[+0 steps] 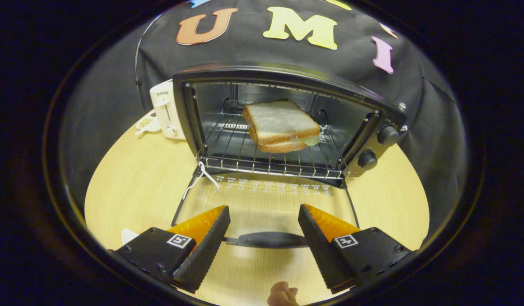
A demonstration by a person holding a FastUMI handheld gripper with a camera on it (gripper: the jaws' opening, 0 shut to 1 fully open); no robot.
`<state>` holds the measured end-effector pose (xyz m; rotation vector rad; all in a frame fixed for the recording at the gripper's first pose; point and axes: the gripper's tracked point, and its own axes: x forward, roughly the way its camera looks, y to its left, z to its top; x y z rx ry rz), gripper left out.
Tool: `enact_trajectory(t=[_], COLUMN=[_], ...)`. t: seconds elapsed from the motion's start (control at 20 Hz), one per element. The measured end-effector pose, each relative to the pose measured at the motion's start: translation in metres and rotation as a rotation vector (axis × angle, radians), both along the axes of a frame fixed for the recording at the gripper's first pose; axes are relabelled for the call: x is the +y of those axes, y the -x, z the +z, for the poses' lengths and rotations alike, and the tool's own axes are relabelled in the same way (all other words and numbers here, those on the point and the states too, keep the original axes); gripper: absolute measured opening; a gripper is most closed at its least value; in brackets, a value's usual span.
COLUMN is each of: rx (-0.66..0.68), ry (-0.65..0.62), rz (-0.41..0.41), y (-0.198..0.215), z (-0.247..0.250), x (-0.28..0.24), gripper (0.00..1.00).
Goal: Open the toaster oven, put the food inside, and close the toaster oven door.
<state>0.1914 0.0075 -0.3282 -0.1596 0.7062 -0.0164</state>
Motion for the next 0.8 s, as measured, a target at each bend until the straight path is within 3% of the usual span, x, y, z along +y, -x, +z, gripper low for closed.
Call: enact_trajectory(t=[0.2,0.4,0.8], rx=[-0.087,-0.16,-0.122], ry=[-0.102,-0.084,-0.146], rz=[-0.063,-0.085,-0.087], y=[0.017,0.028,0.043], z=[-0.005,-0.005,-0.033], x=[-0.004,-0.014,-0.014], gripper=[1.0,1.0,1.0])
